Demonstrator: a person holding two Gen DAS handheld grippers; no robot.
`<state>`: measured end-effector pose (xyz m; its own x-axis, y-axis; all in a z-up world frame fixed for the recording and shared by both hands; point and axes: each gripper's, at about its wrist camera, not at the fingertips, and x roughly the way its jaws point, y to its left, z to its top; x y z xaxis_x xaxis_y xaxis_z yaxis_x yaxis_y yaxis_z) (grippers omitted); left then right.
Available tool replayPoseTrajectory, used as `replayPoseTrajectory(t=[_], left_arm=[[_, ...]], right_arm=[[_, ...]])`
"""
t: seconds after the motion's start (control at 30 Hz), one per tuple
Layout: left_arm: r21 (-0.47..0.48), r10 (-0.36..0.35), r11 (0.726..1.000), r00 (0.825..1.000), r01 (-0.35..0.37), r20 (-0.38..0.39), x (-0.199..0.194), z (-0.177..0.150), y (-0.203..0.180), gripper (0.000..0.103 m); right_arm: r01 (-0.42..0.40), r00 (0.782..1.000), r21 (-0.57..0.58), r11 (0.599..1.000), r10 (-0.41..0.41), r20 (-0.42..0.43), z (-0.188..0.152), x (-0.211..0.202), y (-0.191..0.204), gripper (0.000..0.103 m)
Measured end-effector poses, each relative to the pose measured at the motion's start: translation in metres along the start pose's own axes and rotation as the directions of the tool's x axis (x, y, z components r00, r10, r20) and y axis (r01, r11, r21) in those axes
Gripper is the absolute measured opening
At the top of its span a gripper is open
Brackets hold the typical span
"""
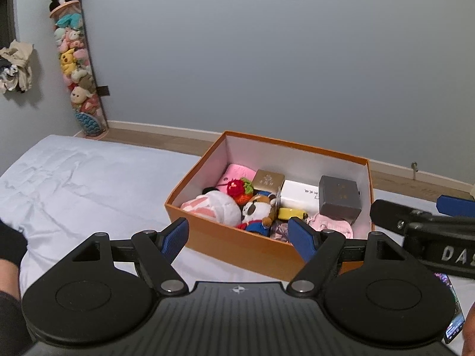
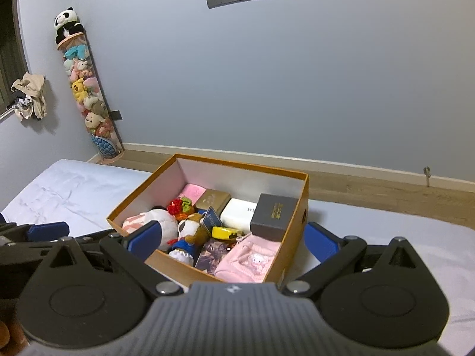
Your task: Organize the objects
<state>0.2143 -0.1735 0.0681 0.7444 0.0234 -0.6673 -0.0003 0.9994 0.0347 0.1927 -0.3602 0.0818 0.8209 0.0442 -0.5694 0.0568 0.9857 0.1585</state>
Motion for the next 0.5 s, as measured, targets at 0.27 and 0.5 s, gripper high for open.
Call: replayPoseTrajectory(t=[0.27,0.5], left_arm=[[0.014,0.048,0.999,0.999,-0.048,-0.006,-0.013,-0.007,-0.006,0.089],[0.013,0.063,0.998,0.998,-0.063,0.004,-0.028,-0.01,-0.01,0.089]], right_arm=[[0.044,0.999,-0.035,0.998,-0.045,-0.016,-0.005,-0.013,0.004,0.102],[0.031,0.998,-0.031,0.999,-0.032,-0.054,-0.006,-0.023,-0.002,0.102]])
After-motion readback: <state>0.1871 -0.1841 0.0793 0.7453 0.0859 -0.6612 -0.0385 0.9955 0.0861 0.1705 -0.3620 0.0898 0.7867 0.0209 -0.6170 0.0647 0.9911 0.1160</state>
